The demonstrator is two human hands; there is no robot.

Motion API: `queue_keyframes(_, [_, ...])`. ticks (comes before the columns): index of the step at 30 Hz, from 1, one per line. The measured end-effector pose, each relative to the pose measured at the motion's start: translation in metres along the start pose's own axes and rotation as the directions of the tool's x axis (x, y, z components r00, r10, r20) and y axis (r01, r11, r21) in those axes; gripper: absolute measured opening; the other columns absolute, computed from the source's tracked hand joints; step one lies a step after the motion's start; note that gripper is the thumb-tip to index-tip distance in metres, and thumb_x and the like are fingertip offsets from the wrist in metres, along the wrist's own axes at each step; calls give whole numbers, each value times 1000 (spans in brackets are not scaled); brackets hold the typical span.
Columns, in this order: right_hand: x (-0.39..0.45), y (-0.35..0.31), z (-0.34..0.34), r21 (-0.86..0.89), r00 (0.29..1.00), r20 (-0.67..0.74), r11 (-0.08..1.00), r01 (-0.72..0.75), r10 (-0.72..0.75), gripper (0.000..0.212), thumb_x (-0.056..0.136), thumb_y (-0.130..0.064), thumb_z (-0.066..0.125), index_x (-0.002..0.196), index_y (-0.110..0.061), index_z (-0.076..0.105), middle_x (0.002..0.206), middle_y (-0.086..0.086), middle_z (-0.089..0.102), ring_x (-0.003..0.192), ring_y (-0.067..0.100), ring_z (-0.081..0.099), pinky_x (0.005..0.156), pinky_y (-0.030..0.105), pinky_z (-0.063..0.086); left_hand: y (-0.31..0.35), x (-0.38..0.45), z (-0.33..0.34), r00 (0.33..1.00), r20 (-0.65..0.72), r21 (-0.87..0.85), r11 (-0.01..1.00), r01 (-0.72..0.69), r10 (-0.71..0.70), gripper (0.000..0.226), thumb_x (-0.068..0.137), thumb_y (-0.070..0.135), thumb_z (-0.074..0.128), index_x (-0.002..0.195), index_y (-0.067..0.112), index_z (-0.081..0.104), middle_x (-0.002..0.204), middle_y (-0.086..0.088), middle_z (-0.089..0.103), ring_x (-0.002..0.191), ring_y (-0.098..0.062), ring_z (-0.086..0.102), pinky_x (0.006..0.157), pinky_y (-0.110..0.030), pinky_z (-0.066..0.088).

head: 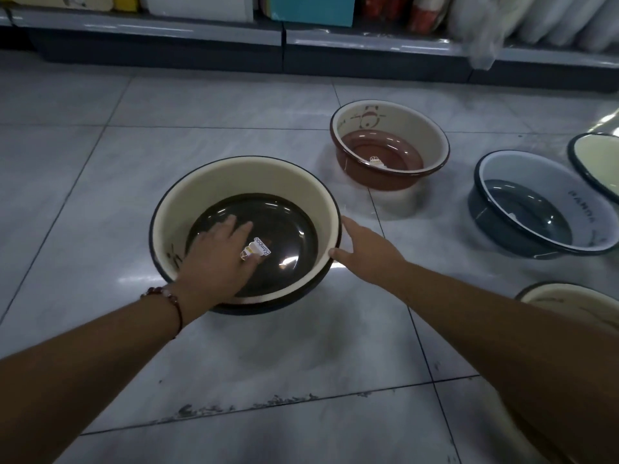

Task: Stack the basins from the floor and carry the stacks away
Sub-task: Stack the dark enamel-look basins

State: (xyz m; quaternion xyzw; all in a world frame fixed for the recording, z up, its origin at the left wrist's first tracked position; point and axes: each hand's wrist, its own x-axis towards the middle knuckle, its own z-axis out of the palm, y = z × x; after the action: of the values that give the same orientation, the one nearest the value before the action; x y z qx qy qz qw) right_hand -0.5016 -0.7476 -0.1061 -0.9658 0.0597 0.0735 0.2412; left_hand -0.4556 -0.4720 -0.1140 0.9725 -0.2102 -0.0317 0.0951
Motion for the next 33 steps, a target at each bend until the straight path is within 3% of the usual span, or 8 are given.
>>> queue_keyframes(2, [-3, 11, -8, -120, 1000, 12, 992, -25, 27, 74, 95, -43, 58, 155, -21, 20, 159, 1, 30, 145, 23, 30, 114, 43, 33, 40, 1, 1, 996, 85, -80, 996, -24, 31, 72, 96, 55, 47, 156, 23, 23, 162, -11, 23, 145, -30, 30, 115, -45, 28])
queue_keyframes(4, [-3, 24, -17, -197, 999, 9, 979, -42, 45, 76, 96, -44, 55, 157, -19, 16, 163, 3, 20, 149, 23, 21, 119, 44, 26, 77, 3, 5, 982, 186, -136, 991, -11, 36, 80, 94, 61, 47, 157, 23, 16, 163, -9, 20, 147, -28, 27, 115, -42, 29])
queue_keyframes(7, [2, 44, -29, -274, 998, -19, 960, -55, 52, 77, 95, -45, 57, 156, -16, 18, 162, 7, 23, 147, 27, 24, 117, 44, 29, 111, 14, 22, 953, 304, -210, 976, 48, 19, 95, 89, 60, 57, 158, 19, 6, 160, -11, 26, 140, -30, 38, 110, -44, 37])
queue_keyframes(10, [16, 63, -43, -345, 998, -43, 937, -58, 46, 79, 92, -48, 58, 154, -14, 22, 157, 11, 30, 142, 31, 32, 114, 45, 34, 122, 26, 40, 928, 371, -305, 939, 162, -40, 96, 89, 42, 66, 158, 22, 2, 147, -13, 47, 127, -31, 53, 104, -44, 46])
queue_keyframes(13, [37, 77, -57, -398, 998, -40, 916, -60, 48, 83, 93, -48, 56, 156, -13, 15, 162, 12, 18, 145, 35, 23, 116, 46, 27, 126, 34, 51, 948, 314, -227, 966, 121, -45, 95, 88, 22, 61, 157, 31, -4, 127, -13, 62, 108, -30, 63, 95, -42, 53])
queue_keyframes(21, [117, 109, -79, -391, 978, -48, 897, -206, 204, 89, 91, -50, 57, 157, -15, 9, 165, 6, 9, 148, 37, 15, 120, 48, 21, 116, 70, 52, 967, 255, -166, 985, 38, 5, 91, 87, 21, 60, 157, 29, 3, 117, -10, 65, 97, -27, 65, 85, -37, 54])
queue_keyframes(29, [190, 119, -62, -424, 985, -26, 891, -165, 170, 80, 92, -38, 58, 156, -13, 16, 162, 8, 17, 142, 39, 27, 114, 49, 29, 101, 90, 54, 955, 241, -44, 985, -168, 173, 85, 92, 28, 58, 156, 35, 2, 89, 4, 60, 78, -15, 59, 77, -30, 52])
queue_keyframes(33, [209, 123, -58, -473, 984, -37, 864, -170, 173, 68, 91, -27, 55, 151, -17, 25, 152, 9, 38, 132, 37, 43, 106, 48, 36, 80, 115, 43, 941, 261, -99, 975, -197, 217, 90, 85, 25, 61, 156, 43, 8, 103, -2, 66, 90, -22, 64, 80, -31, 52])
